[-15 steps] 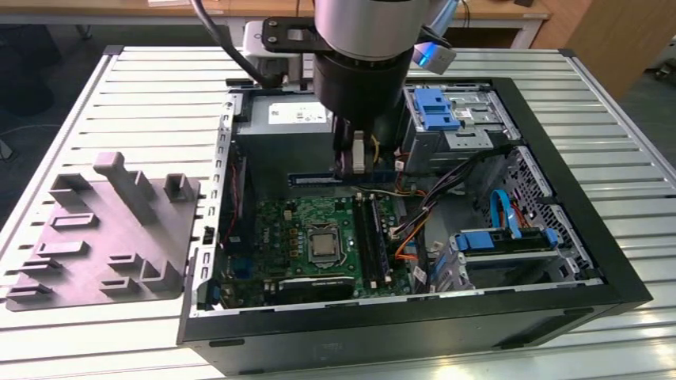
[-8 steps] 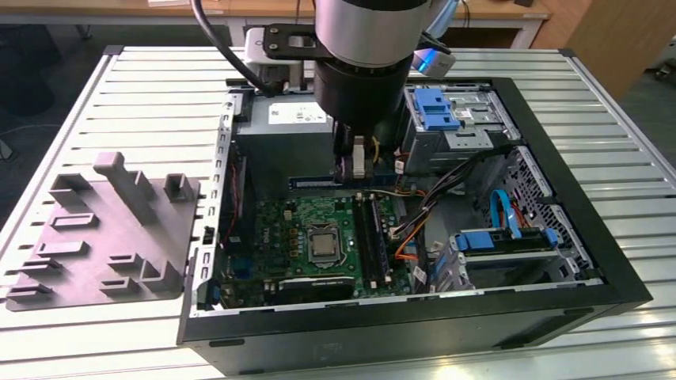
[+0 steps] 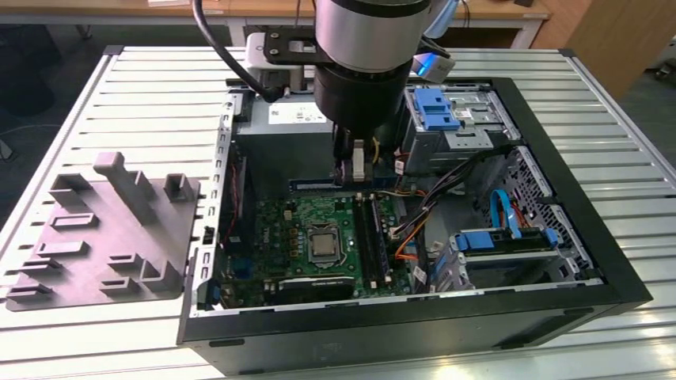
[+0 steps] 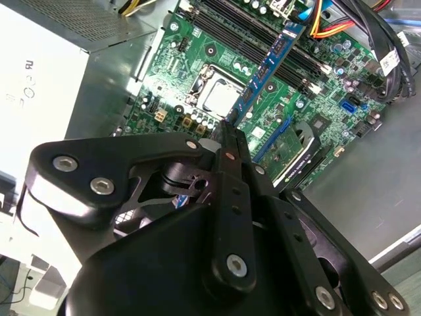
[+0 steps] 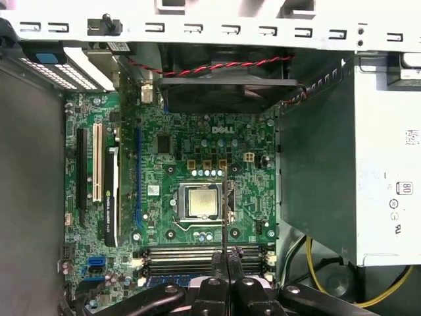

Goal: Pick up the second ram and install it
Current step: 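Pick up the second ram and move it above second insertion slot, then insert the second ram into the second slot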

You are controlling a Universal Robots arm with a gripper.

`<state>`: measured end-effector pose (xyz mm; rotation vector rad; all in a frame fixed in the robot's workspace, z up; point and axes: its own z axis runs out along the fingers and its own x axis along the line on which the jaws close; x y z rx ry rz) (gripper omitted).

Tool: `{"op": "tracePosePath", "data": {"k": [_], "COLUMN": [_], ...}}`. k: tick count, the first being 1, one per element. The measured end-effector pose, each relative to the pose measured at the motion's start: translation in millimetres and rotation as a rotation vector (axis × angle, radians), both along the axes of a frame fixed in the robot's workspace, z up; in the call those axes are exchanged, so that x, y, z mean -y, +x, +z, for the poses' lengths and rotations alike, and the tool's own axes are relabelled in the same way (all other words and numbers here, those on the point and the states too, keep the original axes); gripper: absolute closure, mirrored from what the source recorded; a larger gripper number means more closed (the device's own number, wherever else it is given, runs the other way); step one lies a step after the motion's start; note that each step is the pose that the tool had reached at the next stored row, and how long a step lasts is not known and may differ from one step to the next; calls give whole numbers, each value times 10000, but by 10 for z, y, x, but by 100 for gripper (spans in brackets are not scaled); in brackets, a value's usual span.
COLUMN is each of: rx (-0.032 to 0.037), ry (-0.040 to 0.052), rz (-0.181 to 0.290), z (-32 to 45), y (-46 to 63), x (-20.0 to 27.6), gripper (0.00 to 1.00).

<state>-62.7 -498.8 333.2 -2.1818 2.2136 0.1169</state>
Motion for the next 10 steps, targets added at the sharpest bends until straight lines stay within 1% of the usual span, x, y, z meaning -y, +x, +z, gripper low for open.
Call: {"op": "tracePosePath", "data": {"k": [10], "rx": [-1], "ry": [-2], "rz": [0], "z": [-5], "y": [0], "x": [1], "gripper": [89]}}
